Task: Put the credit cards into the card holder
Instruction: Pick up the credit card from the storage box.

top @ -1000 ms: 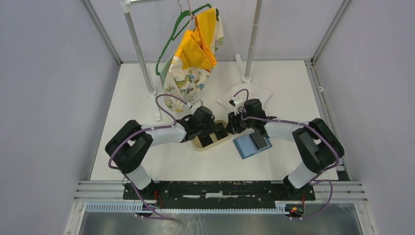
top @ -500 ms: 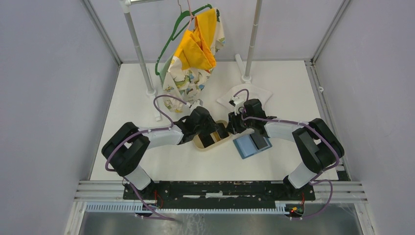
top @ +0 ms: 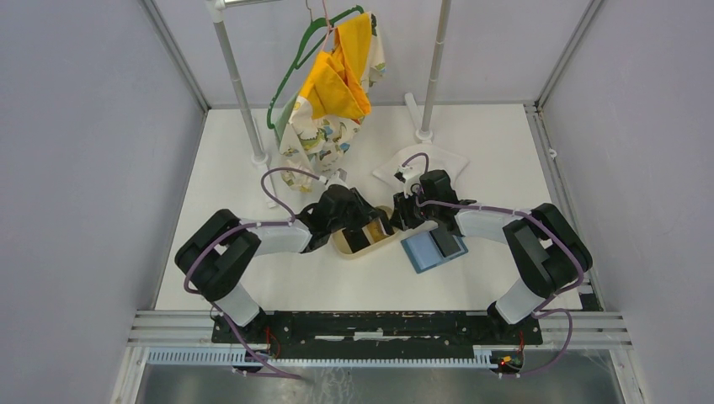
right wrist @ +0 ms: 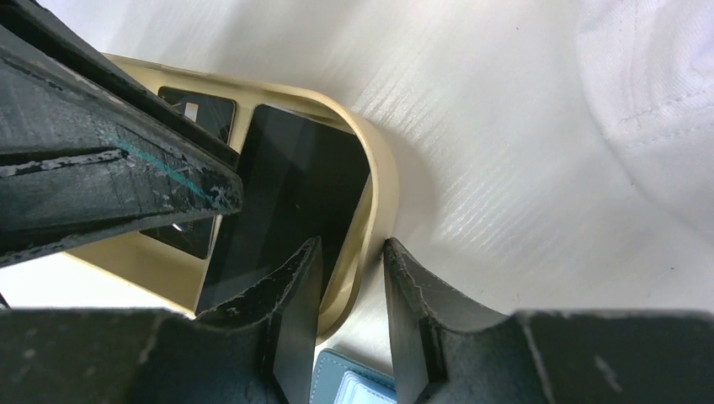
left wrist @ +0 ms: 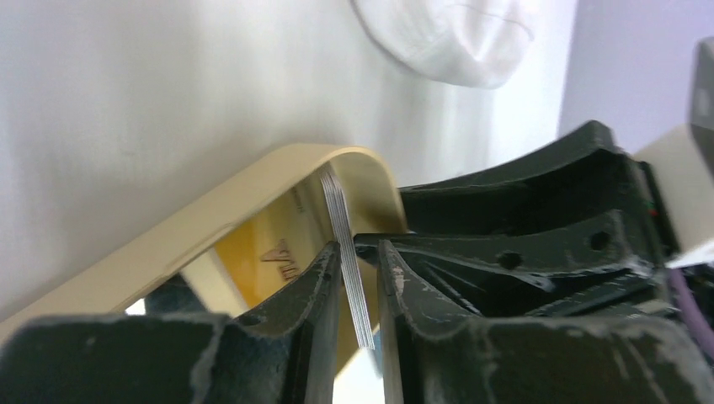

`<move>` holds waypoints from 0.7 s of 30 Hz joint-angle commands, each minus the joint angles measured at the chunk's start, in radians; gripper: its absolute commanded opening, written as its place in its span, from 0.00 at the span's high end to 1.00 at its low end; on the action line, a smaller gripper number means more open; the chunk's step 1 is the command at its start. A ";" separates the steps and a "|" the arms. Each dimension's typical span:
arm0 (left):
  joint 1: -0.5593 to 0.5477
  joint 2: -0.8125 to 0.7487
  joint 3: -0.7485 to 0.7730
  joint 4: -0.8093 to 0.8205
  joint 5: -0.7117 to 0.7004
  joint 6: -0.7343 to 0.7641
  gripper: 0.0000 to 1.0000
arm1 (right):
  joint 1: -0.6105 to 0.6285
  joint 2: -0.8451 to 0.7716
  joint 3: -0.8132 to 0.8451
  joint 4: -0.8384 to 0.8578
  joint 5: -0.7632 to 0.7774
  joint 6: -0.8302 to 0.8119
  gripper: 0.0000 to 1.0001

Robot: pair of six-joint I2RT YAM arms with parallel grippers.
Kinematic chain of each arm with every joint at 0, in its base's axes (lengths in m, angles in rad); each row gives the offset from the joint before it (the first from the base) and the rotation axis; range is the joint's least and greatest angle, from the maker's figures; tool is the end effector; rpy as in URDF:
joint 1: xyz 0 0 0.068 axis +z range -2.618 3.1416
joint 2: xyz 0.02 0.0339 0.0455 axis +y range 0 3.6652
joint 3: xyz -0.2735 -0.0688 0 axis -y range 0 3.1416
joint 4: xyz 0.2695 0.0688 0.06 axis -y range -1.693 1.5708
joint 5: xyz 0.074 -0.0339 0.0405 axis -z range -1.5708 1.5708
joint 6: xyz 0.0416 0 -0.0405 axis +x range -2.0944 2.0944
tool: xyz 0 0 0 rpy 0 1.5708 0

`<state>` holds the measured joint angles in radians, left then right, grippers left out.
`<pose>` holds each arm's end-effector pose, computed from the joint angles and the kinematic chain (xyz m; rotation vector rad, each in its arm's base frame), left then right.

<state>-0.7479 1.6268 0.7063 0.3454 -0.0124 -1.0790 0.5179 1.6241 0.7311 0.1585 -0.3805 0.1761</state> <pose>0.2520 -0.2331 0.1455 -0.3929 2.3035 -0.9965 0.2825 0.1787 0.1388 -0.6011 2.2941 0.7850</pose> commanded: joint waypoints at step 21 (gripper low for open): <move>-0.002 0.079 0.047 0.008 0.057 -0.019 0.46 | 0.017 0.008 0.048 0.027 -0.081 0.004 0.60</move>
<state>-0.7475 1.7084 0.7128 0.4149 0.0616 -1.1210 0.5282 1.6245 0.7334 0.1501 -0.4175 0.1776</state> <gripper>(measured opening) 0.513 0.387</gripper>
